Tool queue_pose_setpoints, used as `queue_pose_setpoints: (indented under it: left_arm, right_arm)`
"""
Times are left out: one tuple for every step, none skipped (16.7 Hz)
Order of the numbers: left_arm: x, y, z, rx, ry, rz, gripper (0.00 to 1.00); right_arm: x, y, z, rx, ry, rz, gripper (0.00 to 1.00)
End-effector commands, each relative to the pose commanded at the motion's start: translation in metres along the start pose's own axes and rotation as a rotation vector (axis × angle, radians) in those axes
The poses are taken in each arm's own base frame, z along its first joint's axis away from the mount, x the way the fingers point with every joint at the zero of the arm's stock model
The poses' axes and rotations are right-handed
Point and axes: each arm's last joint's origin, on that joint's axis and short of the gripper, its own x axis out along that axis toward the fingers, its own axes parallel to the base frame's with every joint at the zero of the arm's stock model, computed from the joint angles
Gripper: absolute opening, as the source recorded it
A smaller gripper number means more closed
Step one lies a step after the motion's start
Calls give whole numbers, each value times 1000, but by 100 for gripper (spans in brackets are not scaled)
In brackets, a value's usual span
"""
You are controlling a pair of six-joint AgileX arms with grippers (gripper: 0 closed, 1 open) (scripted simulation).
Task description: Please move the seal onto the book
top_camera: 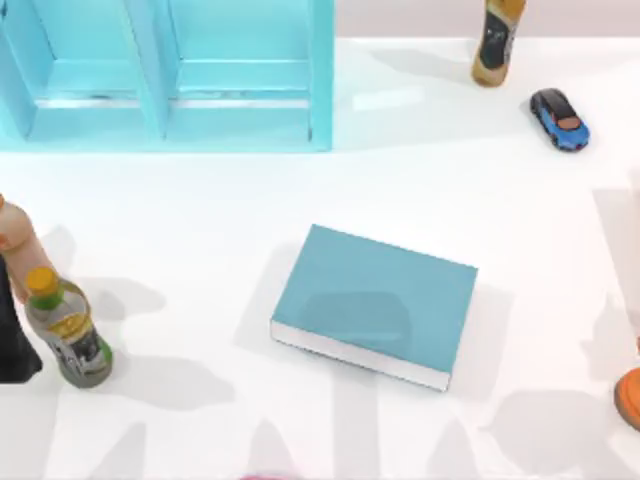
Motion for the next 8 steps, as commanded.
queue_pose_setpoints:
  left_arm:
    - [0, 0, 0, 0, 0, 0, 100]
    - [0, 0, 0, 0, 0, 0, 100]
    - [0, 0, 0, 0, 0, 0, 100]
    - [0, 0, 0, 0, 0, 0, 100]
    - [0, 0, 0, 0, 0, 0, 100]
    - [0, 0, 0, 0, 0, 0, 100]
    - [0, 0, 0, 0, 0, 0, 100]
    - [0, 0, 0, 0, 0, 0, 100]
  right_arm:
    - [0, 0, 2, -3, 9, -4, 100]
    - [0, -1, 5, -9, 27, -10, 100]
    - [0, -2, 11, -18, 54, -19, 100]
    - [1, -3, 19, -28, 89, -30, 100]
    - [2, -5, 28, -41, 131, -42, 100]
    - [4, -6, 40, -54, 181, -54, 100]
    - [7, -8, 52, -68, 238, -66, 100]
    - [13, -11, 65, -81, 305, -78, 100]
